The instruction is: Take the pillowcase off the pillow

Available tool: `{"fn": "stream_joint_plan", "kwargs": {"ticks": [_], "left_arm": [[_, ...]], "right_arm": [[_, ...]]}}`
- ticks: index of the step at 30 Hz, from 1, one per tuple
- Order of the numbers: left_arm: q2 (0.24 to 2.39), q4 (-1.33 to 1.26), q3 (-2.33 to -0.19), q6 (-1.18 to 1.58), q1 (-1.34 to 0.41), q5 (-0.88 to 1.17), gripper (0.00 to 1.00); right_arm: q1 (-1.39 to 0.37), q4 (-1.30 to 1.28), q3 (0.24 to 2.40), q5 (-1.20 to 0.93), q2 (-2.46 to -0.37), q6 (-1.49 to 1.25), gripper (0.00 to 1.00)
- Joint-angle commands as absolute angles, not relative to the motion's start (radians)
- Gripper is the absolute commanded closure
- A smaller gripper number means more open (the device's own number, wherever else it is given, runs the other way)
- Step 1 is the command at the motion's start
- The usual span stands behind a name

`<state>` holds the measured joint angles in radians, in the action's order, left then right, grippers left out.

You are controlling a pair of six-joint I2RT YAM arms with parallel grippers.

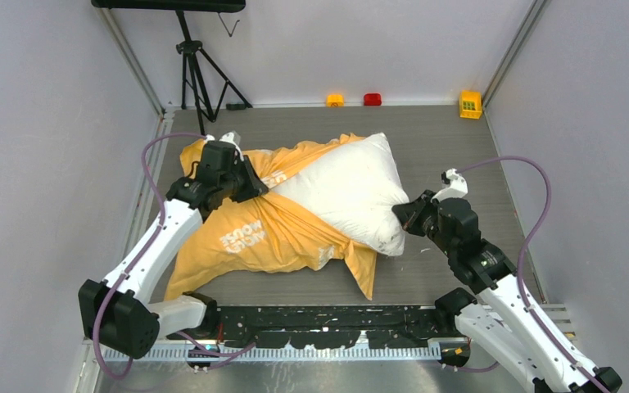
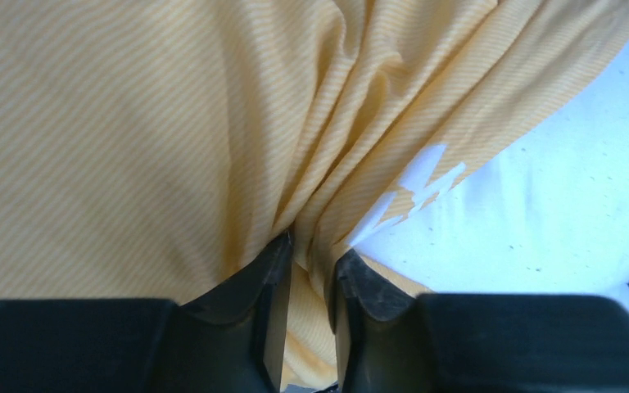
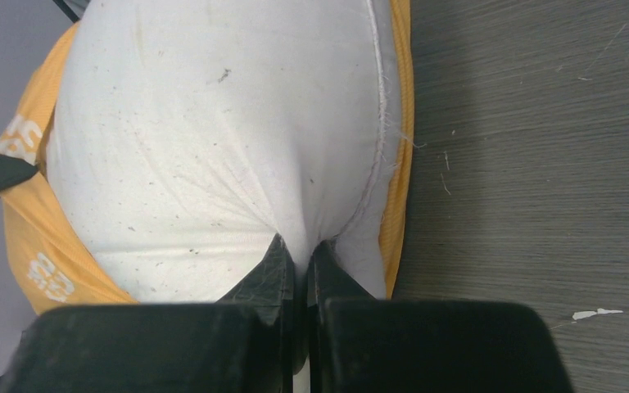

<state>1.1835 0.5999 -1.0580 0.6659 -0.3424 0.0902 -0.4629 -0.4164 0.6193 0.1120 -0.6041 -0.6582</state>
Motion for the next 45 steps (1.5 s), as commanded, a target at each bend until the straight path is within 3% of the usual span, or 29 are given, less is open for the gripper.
{"fn": "stream_joint_plan", "kwargs": {"ticks": [1,5,10,16,20,29,40,42,45], "left_arm": [[1.18,0.612,-1.137,0.597,-0.347,0.177,0.69],[1.184,0.626,-1.212,0.566,-0.55,0.173,0.46],[1.184,0.63,-1.265,0.594,-0.735,0.125,0.23],[1.184,0.634,-1.272,0.655,-1.0,-0.153,0.13],[1.197,0.57,-1.179,0.755,-1.117,-0.251,0.12],[1.218,0.502,-1.004,1.037,-1.151,-0.348,0.02],[1.262,0.125,-0.875,1.054,-1.124,-0.311,0.0],[1.279,0.152,-0.872,1.072,-1.1,-0.312,0.03],[1.273,0.208,-0.832,1.096,-1.032,-0.305,0.17]], "right_arm": [[-0.432,-0.348,0.7,0.036,-0.671,-0.604,1.0],[-0.432,-0.298,0.735,-0.144,-0.758,-0.623,1.0],[-0.431,-0.248,0.774,-0.218,-0.845,-0.643,1.0],[-0.432,-0.198,0.809,-0.254,-0.909,-0.679,1.0],[-0.434,-0.18,0.826,-0.272,-0.927,-0.704,1.0],[-0.434,-0.171,0.83,-0.269,-0.915,-0.721,1.0],[-0.433,-0.188,0.828,-0.268,-0.88,-0.747,1.0],[-0.433,-0.204,0.84,-0.255,-0.863,-0.759,1.0],[-0.433,-0.27,0.906,-0.202,-0.84,-0.754,1.0]]}}
